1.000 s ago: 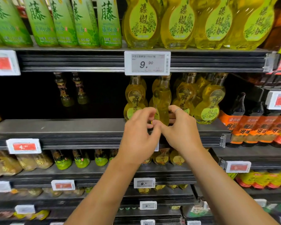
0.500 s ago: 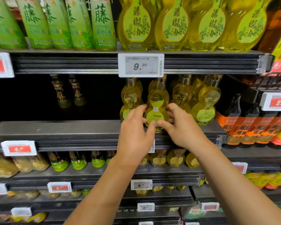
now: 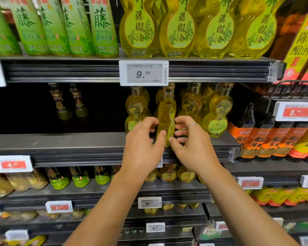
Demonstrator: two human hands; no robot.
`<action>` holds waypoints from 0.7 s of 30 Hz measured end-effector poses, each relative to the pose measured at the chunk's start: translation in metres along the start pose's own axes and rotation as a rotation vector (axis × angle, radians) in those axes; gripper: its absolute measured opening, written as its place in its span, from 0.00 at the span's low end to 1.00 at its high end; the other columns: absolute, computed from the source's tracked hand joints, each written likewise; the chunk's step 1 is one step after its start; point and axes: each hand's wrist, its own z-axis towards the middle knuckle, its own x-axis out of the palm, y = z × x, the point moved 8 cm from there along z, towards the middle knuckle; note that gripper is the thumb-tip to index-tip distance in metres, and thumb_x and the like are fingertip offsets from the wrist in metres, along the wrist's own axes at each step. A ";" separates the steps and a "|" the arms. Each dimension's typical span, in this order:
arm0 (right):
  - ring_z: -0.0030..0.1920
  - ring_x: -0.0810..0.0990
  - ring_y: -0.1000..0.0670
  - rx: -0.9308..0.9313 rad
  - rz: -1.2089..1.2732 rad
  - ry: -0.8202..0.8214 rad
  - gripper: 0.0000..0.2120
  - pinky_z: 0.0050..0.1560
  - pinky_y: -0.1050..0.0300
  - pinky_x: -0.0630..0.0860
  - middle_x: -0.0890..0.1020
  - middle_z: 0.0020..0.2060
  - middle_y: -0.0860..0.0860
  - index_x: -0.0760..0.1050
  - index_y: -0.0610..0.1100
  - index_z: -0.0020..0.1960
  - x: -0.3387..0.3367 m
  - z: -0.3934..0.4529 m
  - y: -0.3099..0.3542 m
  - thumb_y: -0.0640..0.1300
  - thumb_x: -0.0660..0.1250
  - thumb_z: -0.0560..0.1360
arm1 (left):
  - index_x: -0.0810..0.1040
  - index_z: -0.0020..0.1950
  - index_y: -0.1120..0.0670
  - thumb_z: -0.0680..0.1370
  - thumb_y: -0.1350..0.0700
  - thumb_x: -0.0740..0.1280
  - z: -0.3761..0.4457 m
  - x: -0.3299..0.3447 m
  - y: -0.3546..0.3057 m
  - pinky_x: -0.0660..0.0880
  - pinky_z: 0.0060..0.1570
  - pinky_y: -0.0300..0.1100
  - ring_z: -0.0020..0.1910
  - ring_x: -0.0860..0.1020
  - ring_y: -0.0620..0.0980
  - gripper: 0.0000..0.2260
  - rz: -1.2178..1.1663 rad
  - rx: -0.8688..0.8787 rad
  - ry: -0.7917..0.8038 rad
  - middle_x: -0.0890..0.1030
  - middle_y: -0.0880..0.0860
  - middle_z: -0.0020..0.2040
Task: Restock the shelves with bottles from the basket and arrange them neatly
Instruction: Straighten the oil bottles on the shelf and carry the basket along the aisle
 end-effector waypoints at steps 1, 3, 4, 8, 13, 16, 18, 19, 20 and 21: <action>0.54 0.78 0.62 0.007 0.041 0.045 0.27 0.50 0.67 0.79 0.77 0.54 0.61 0.70 0.55 0.68 0.004 -0.001 -0.001 0.44 0.74 0.73 | 0.77 0.63 0.47 0.81 0.52 0.68 -0.002 0.001 0.000 0.73 0.44 0.24 0.53 0.79 0.37 0.11 -0.034 -0.006 -0.001 0.77 0.39 0.51; 0.58 0.77 0.65 0.014 0.139 0.129 0.32 0.52 0.67 0.80 0.78 0.57 0.64 0.68 0.54 0.72 0.012 -0.003 0.001 0.45 0.73 0.71 | 0.78 0.62 0.50 0.81 0.56 0.67 -0.004 0.003 -0.002 0.72 0.47 0.21 0.55 0.77 0.31 0.10 -0.064 0.003 -0.002 0.80 0.41 0.52; 0.58 0.78 0.65 0.002 0.173 0.153 0.32 0.53 0.67 0.80 0.79 0.57 0.63 0.68 0.55 0.72 0.014 -0.003 0.003 0.47 0.74 0.71 | 0.79 0.63 0.50 0.81 0.57 0.67 -0.005 0.005 -0.003 0.73 0.48 0.22 0.55 0.78 0.32 0.11 -0.067 0.010 0.001 0.81 0.42 0.53; 0.54 0.79 0.64 -0.033 0.121 0.093 0.26 0.49 0.69 0.79 0.78 0.56 0.61 0.70 0.60 0.68 0.013 0.003 0.004 0.54 0.76 0.73 | 0.80 0.64 0.50 0.81 0.56 0.67 -0.007 0.008 -0.005 0.76 0.51 0.26 0.54 0.80 0.38 0.12 -0.055 0.046 0.030 0.82 0.44 0.55; 0.46 0.79 0.55 0.068 0.027 0.000 0.33 0.43 0.63 0.78 0.76 0.50 0.58 0.67 0.53 0.70 0.004 0.008 -0.011 0.53 0.79 0.70 | 0.77 0.54 0.47 0.75 0.51 0.73 -0.002 -0.029 0.015 0.78 0.46 0.41 0.45 0.76 0.41 0.10 0.086 0.017 -0.210 0.77 0.43 0.44; 0.44 0.77 0.56 0.085 0.038 -0.027 0.24 0.43 0.61 0.76 0.77 0.46 0.57 0.69 0.53 0.58 -0.003 0.011 -0.014 0.49 0.80 0.70 | 0.72 0.62 0.49 0.73 0.47 0.76 0.007 -0.040 0.036 0.74 0.55 0.43 0.55 0.73 0.47 0.22 0.140 -0.037 -0.218 0.72 0.45 0.53; 0.45 0.78 0.57 0.075 0.000 -0.022 0.20 0.45 0.61 0.76 0.78 0.45 0.58 0.71 0.54 0.56 -0.005 0.012 -0.011 0.46 0.79 0.71 | 0.69 0.66 0.50 0.72 0.45 0.76 0.014 -0.037 0.047 0.73 0.58 0.44 0.60 0.71 0.48 0.27 0.136 -0.072 -0.138 0.70 0.46 0.57; 0.47 0.79 0.57 0.075 -0.019 -0.017 0.19 0.48 0.59 0.78 0.79 0.46 0.57 0.72 0.54 0.57 -0.005 0.013 -0.009 0.45 0.78 0.72 | 0.69 0.67 0.49 0.72 0.44 0.77 0.017 -0.036 0.051 0.74 0.58 0.45 0.60 0.71 0.48 0.29 0.134 -0.084 -0.111 0.69 0.47 0.57; 0.48 0.80 0.55 0.073 -0.044 -0.011 0.19 0.51 0.56 0.80 0.80 0.47 0.55 0.74 0.52 0.59 -0.004 0.013 -0.007 0.45 0.77 0.73 | 0.68 0.67 0.50 0.72 0.44 0.77 0.019 -0.035 0.053 0.75 0.57 0.46 0.59 0.72 0.48 0.29 0.140 -0.092 -0.098 0.69 0.47 0.57; 0.50 0.80 0.53 0.066 -0.073 -0.005 0.19 0.53 0.53 0.81 0.80 0.49 0.53 0.75 0.51 0.62 -0.002 0.014 -0.004 0.44 0.76 0.74 | 0.68 0.67 0.50 0.72 0.44 0.77 0.021 -0.034 0.055 0.75 0.56 0.46 0.58 0.72 0.48 0.29 0.150 -0.100 -0.096 0.70 0.47 0.56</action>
